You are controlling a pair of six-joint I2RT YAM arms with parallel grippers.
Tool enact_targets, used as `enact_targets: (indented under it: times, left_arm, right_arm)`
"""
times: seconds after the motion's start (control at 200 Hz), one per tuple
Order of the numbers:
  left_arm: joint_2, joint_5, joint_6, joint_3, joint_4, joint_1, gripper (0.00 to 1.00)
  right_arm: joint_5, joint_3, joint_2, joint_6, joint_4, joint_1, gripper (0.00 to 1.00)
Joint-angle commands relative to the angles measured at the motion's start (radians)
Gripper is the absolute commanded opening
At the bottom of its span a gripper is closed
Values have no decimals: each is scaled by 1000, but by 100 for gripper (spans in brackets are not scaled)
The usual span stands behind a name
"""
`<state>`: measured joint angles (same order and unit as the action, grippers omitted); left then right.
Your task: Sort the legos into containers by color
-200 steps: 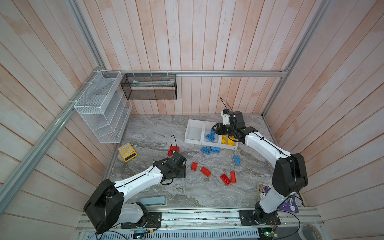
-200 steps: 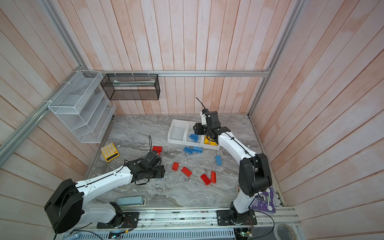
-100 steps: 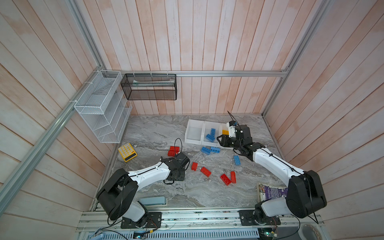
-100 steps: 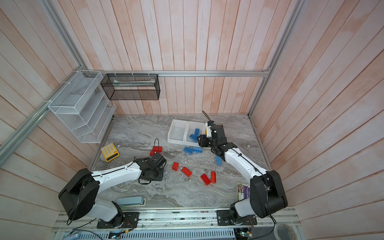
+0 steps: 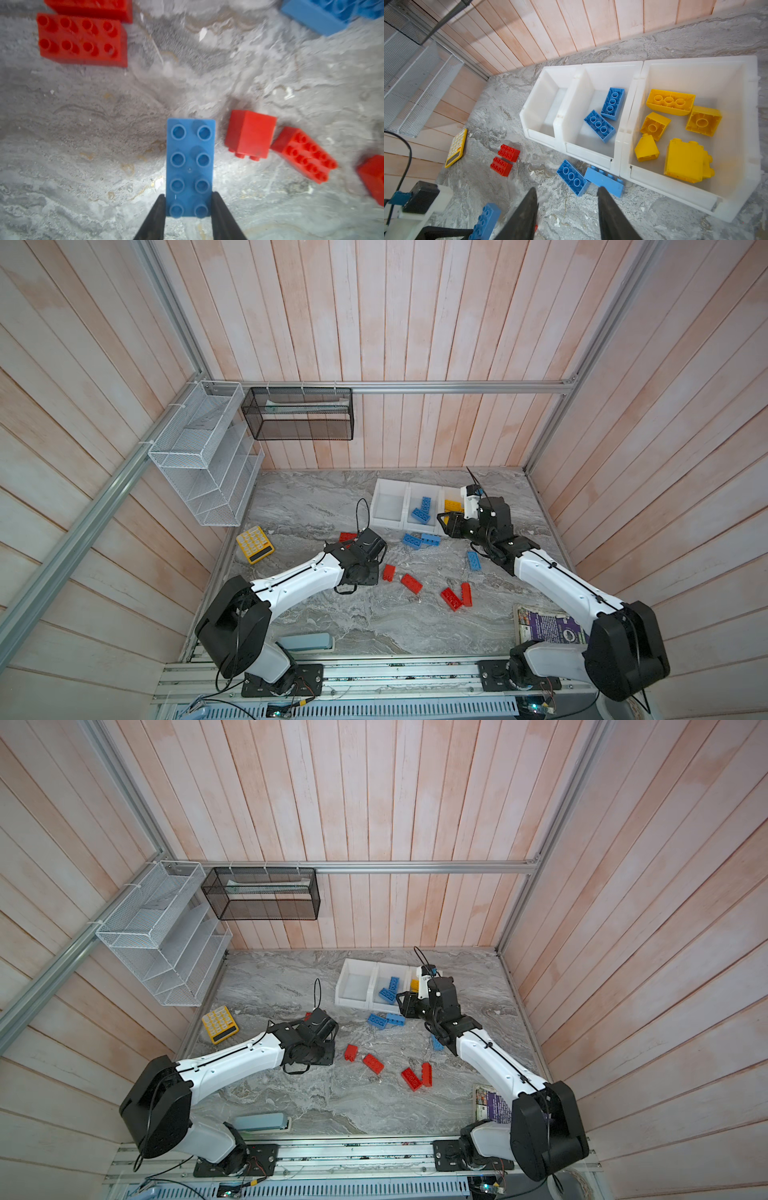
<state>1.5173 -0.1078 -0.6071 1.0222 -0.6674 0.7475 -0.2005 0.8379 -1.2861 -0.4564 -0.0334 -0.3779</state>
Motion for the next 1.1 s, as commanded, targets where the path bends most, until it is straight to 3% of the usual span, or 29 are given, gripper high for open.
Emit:
enact_targets:
  times: [0.0, 0.375, 0.64, 1.095]
  left_arm:
    - [50, 21, 50, 113, 16, 3, 36]
    - [376, 80, 144, 559, 51, -16, 37]
    - [616, 134, 194, 853, 78, -44, 37]
    - [910, 209, 225, 1260, 3, -73, 43]
  right_arm:
    - [5, -45, 56, -41, -52, -3, 48]
    - [113, -249, 280, -109, -135, -3, 48]
    - [165, -273, 352, -108, -149, -5, 48]
    - [164, -269, 334, -84, -141, -18, 48]
